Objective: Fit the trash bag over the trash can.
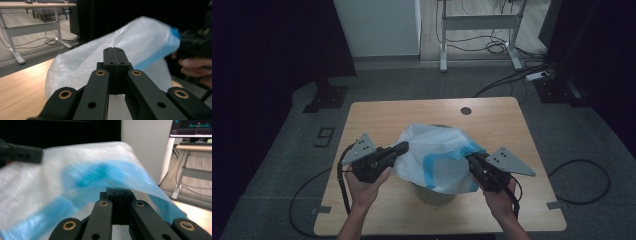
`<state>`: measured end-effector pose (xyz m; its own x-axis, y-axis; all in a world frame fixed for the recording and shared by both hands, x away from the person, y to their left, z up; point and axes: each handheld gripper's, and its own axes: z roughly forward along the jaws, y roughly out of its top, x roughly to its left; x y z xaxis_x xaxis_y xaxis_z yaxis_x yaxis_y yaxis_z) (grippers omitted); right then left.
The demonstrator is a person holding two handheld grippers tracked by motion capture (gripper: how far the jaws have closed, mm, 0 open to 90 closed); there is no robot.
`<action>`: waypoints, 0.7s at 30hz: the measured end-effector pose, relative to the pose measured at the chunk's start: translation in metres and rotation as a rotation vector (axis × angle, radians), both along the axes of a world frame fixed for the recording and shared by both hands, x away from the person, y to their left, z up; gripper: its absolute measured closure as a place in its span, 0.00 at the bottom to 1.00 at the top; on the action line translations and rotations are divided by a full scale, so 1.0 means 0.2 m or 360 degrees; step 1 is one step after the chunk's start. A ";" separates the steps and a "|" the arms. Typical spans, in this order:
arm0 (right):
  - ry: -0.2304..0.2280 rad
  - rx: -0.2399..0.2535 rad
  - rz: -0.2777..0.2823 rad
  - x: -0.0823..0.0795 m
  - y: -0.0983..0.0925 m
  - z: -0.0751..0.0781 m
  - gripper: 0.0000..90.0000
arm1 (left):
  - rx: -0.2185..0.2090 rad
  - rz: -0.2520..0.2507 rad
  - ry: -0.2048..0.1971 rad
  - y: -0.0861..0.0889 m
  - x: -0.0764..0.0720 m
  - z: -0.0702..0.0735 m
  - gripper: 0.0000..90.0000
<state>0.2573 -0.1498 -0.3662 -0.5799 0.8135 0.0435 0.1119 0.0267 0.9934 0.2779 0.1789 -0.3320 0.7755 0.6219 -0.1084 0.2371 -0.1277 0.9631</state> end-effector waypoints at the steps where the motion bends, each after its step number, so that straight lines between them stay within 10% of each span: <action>1: 0.0015 0.0010 -0.0003 0.00 -0.02 -0.01 0.99 | -0.0013 0.0009 0.0001 0.01 0.00 0.00 1.00; 21: 0.0008 -0.0045 -0.0188 0.07 -0.26 -0.01 0.99 | -0.0185 0.0020 0.0056 0.03 0.16 0.03 1.00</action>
<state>0.2713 -0.2024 -0.3672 -0.4800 0.8770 0.0222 0.1206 0.0409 0.9919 0.3099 0.1844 -0.3263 0.7621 0.6134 -0.2074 0.2718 -0.0124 0.9623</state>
